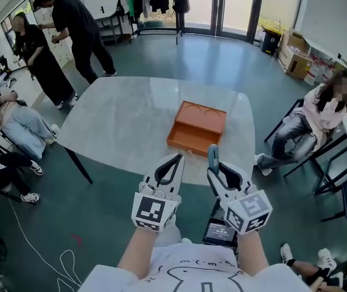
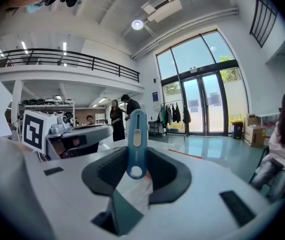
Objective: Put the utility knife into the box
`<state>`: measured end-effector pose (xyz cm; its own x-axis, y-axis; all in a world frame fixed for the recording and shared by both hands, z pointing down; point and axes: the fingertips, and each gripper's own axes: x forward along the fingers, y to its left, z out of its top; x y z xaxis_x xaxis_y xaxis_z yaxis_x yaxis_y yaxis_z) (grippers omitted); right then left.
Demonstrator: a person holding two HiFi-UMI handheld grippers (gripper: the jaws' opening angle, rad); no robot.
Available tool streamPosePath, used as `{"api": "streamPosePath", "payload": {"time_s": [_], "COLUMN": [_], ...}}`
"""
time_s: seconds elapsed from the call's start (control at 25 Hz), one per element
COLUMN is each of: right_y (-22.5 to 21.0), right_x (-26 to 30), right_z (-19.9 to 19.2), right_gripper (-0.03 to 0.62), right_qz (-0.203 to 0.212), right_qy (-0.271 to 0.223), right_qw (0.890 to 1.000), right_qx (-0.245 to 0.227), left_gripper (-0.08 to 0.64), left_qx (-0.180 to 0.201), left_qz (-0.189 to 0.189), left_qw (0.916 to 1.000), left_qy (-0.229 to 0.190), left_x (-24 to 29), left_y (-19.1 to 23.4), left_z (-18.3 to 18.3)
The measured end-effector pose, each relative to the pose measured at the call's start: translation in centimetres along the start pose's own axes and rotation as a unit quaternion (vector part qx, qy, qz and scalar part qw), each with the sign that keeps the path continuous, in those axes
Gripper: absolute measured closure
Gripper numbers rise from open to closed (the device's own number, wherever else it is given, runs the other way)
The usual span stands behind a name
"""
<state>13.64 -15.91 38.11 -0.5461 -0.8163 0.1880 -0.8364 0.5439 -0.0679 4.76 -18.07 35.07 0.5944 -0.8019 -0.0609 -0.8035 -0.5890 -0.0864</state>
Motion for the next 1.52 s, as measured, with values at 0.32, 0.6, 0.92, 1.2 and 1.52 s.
{"api": "streamPosePath", "payload": {"time_s": [0.32,0.6,0.92,1.2,1.52], "right_y": [-2.9,-4.7,-7.7,-9.2,-10.3], "right_x": [3.4,7.4,12.9,17.3,20.5], "right_z": [0.5,0.7,1.9,2.5,1.5], "right_gripper": [0.460,0.460,0.460,0.460,0.460], "right_qz": [-0.014,-0.026,-0.040,-0.058,-0.063], "right_qy": [0.000,0.007,0.019,0.028,0.065], "right_qw": [1.000,1.000,0.999,0.998,0.996], "right_qx": [0.010,0.012,0.012,0.009,0.007], "left_gripper": [0.545,0.545,0.545,0.545,0.545], "left_qx": [0.000,-0.001,-0.009,-0.017,-0.025], "left_qz": [-0.010,-0.025,-0.039,-0.056,-0.080], "left_qw": [0.9999,0.9997,0.9992,0.9983,0.9964], "left_qy": [0.003,0.002,0.008,0.008,0.011], "left_x": [3.7,7.3,12.0,15.2,18.2], "left_y": [2.6,5.8,10.1,13.9,16.1], "left_z": [-0.8,-1.7,-2.7,-3.8,-4.9]}}
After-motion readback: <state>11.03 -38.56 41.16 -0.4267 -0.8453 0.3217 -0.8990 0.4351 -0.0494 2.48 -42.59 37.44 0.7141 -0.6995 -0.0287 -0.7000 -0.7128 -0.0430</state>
